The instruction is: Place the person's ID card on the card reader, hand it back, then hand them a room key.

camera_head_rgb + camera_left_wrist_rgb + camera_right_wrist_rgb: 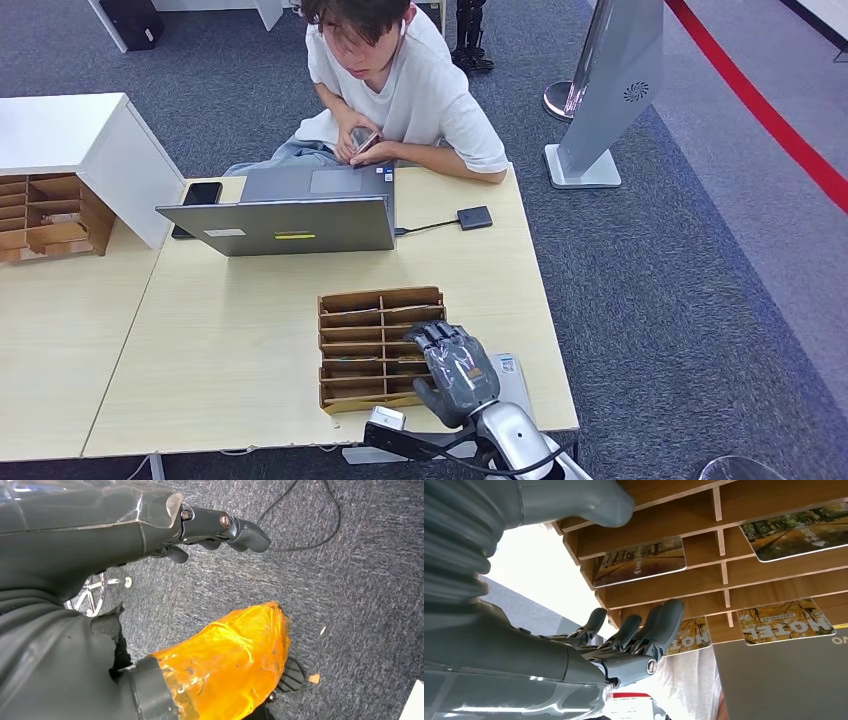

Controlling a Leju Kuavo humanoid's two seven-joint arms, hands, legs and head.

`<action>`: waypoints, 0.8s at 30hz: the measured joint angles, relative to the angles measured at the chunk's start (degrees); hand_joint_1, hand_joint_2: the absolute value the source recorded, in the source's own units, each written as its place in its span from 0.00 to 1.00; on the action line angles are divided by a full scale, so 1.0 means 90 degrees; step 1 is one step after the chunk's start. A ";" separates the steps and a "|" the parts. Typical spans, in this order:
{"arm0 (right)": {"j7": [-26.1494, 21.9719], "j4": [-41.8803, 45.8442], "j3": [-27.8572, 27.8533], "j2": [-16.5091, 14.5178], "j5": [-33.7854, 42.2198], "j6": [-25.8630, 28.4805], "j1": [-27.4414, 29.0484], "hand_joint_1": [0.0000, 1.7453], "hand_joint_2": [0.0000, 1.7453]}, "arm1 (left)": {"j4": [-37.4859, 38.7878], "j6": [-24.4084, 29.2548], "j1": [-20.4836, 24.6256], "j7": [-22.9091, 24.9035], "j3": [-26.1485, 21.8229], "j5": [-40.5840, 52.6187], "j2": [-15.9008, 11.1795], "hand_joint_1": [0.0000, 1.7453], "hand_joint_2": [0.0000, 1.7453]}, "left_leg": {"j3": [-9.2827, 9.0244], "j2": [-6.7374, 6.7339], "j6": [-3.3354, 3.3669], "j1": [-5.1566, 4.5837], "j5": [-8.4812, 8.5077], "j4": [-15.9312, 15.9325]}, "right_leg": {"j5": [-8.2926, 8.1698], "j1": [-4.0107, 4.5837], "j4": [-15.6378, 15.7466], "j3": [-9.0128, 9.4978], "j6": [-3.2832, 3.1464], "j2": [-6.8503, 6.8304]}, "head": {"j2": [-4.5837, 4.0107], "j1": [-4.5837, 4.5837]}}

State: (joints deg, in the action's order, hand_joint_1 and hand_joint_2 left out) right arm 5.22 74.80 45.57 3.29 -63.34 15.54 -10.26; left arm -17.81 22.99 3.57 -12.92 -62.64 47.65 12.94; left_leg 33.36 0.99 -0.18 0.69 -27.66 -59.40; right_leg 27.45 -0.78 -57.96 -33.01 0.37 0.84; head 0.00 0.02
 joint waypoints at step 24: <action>0.0000 -0.0104 -0.0026 -0.0073 0.0033 0.0000 -0.0082 0.94 1.00 | 0.0002 -0.0050 0.0004 -0.0031 0.0000 0.0054 0.0001 0.00 0.00 | -0.0001 0.0000 0.0000 0.0000 0.0000 0.0000 | 0.0000 0.0000 0.0000 0.0000 0.0000 0.0000 | 0.0000 -0.0001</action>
State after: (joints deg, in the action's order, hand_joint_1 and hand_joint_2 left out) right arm 5.22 73.86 45.34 2.64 -63.05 15.54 -11.00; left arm -17.79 22.53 3.61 -13.20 -62.64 48.13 12.94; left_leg 33.36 0.98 -0.18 0.69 -27.66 -59.40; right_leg 27.45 -0.78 -57.96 -33.01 0.37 0.84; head 0.00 0.02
